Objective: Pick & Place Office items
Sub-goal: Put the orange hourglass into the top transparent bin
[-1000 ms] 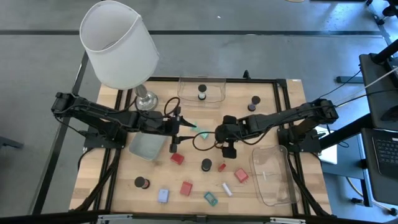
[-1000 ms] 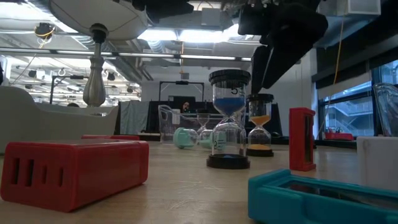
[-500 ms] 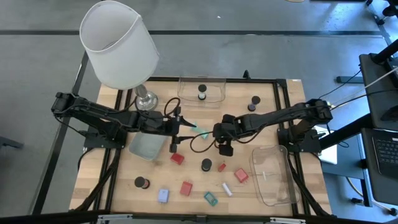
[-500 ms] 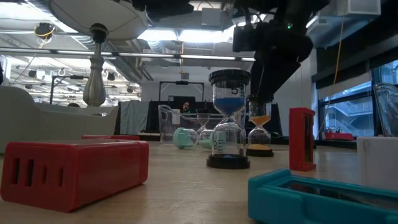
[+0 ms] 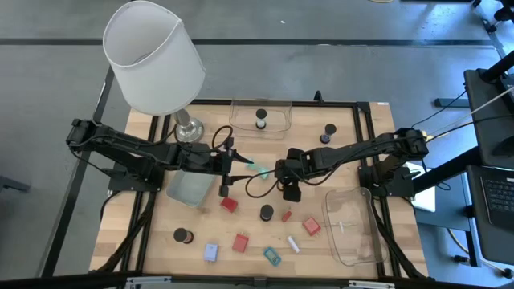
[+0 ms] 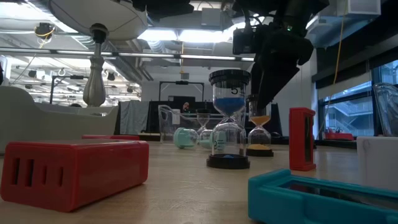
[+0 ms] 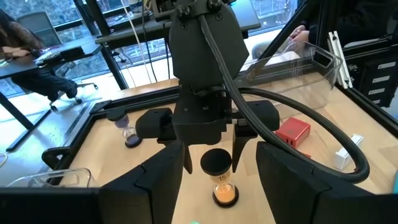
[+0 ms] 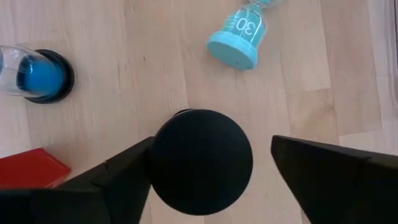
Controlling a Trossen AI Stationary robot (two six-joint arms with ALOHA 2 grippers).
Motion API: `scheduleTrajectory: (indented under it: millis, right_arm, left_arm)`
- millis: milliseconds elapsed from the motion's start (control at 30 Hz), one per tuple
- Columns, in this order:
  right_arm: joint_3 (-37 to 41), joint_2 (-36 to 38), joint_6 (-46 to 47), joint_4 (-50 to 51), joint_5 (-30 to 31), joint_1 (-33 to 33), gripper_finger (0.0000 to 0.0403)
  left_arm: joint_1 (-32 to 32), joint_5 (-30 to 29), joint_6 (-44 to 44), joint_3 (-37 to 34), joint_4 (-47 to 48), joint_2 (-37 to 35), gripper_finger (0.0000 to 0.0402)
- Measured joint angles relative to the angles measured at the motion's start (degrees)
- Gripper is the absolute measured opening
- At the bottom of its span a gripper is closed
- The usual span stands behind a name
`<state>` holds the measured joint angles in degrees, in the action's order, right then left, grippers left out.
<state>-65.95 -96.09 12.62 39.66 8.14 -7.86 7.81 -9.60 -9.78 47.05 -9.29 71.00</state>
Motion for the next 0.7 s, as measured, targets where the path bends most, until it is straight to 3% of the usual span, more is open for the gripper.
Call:
scheduleTrajectory:
  millis: [300,500,700]
  right_arm:
    - [0.00,0.00,0.40,0.02,0.06,0.00,0.0215]
    - [0.00,0.33,4.39,0.23,0.79,0.00,0.0214]
    - [-3.00,3.38,5.54,2.98,7.56,0.04,0.0218]
  left_arm:
    - [0.00,0.01,0.00,0.00,-0.03,0.00,0.0198]
    - [0.00,0.01,0.00,0.00,-0.03,0.00,0.0198]
    - [0.02,-4.10,0.00,0.00,-0.05,0.00,0.0198]
